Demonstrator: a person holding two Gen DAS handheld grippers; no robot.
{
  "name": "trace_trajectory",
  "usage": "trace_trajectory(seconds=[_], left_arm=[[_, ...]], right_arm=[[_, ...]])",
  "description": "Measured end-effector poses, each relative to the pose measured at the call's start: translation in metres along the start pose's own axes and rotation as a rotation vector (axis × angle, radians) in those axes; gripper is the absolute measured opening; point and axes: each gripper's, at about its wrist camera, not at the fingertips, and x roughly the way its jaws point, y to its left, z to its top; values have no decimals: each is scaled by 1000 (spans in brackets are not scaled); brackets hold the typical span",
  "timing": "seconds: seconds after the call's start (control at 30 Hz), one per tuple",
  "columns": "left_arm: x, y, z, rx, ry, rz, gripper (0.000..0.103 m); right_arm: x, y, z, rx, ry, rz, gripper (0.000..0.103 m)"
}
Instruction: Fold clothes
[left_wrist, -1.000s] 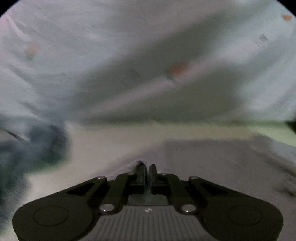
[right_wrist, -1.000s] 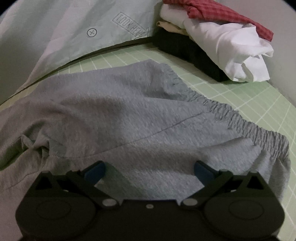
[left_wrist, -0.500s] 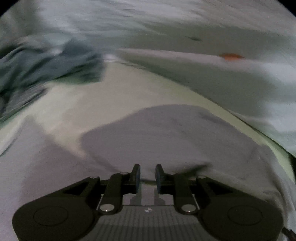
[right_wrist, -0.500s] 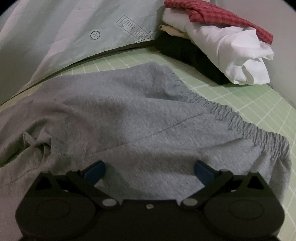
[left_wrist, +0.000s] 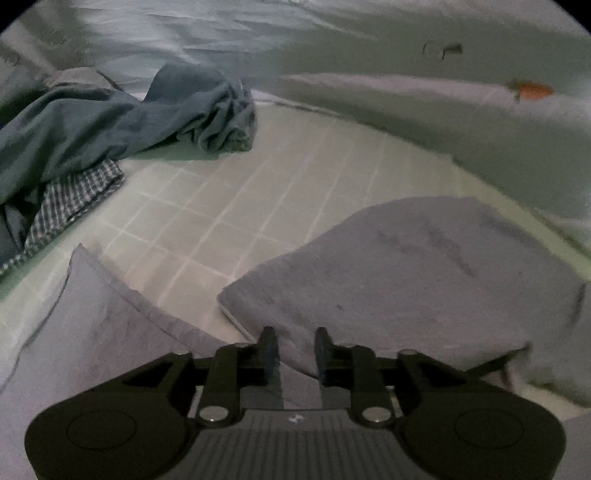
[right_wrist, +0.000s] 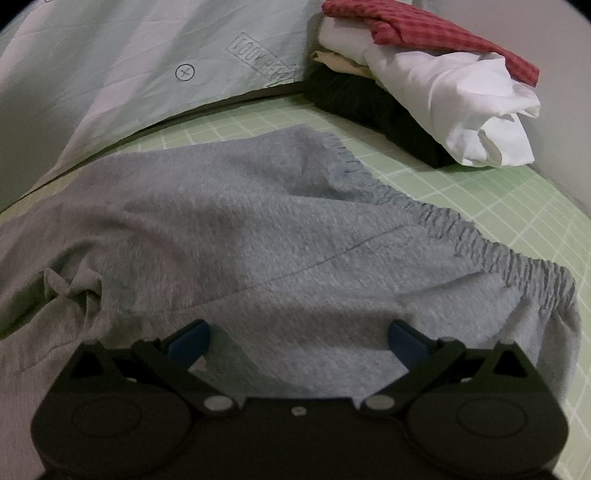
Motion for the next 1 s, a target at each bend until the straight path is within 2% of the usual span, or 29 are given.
trace_trajectory(seconds=[0.1,0.17,0.23,0.33,0.4,0.43,0.47,0.6,0.73,0.87,0.9,0.97,1.0], left_arm=[[3,0,4,22,-5,28,37],[5,3,7,32,-10,33,53],[9,7,9,38,-1,19,59],[15,13,14,51,8,-3,59],[18,14,17,76,-1,-19,56],[18,15,18,92,-7,-29,38],[18,16,21,110,-9,-42,6],[10,22,37,194,-45,-72,4],[-8,39,81,227,-171,-35,4],[-20,66,143,131,-369,61,10],[-21,72,155,101,-393,75,15],[-23,82,168,50,-421,84,34],[-23,85,167,29,-420,79,36]], right_arm=[[0,1,0,5,2,-4,103],[0,1,0,8,0,-6,103],[-1,2,-2,13,-7,-12,103],[-1,4,-4,28,-14,-26,103],[-2,5,-5,40,-20,-37,103],[-3,6,-6,48,-23,-45,103],[-3,7,-7,57,-26,-53,103],[-5,12,-10,92,-38,-87,103],[-6,16,-11,123,-42,-118,103],[-6,19,-13,148,-44,-143,103],[-7,20,-13,152,-44,-147,103],[-7,21,-13,155,-38,-149,103],[-6,21,-12,155,-35,-149,103]])
